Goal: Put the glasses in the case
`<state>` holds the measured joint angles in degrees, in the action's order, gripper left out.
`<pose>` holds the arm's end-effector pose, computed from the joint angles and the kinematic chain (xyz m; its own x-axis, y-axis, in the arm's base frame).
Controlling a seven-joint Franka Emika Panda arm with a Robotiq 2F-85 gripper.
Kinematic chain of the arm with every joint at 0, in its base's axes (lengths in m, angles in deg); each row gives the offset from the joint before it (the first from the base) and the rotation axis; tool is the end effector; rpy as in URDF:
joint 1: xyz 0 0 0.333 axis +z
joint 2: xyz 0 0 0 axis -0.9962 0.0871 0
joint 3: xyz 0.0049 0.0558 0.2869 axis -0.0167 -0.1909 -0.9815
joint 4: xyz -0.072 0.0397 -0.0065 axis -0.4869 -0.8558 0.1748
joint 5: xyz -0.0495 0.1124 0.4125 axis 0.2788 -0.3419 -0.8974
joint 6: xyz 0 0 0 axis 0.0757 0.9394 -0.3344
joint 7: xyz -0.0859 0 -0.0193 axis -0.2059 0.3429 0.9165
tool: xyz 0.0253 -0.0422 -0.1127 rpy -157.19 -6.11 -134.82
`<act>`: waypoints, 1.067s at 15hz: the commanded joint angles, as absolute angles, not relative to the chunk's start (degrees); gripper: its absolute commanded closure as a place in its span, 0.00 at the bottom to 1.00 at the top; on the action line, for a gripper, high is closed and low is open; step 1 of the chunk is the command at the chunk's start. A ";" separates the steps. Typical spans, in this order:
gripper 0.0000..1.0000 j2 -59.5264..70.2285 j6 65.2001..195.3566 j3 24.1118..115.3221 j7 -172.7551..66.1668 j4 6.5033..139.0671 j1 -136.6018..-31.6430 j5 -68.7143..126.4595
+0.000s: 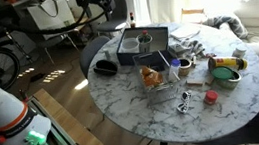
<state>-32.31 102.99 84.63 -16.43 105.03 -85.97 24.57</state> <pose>0.4685 -0.1752 0.4903 0.9688 0.2198 0.1150 0.2308 -0.9685 -0.0934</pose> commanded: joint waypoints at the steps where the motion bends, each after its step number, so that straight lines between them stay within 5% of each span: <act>1: 0.00 -32.08 102.88 83.27 -15.95 104.93 -87.57 23.98; 16: 0.00 -31.57 104.06 83.18 -16.56 105.08 -88.08 24.88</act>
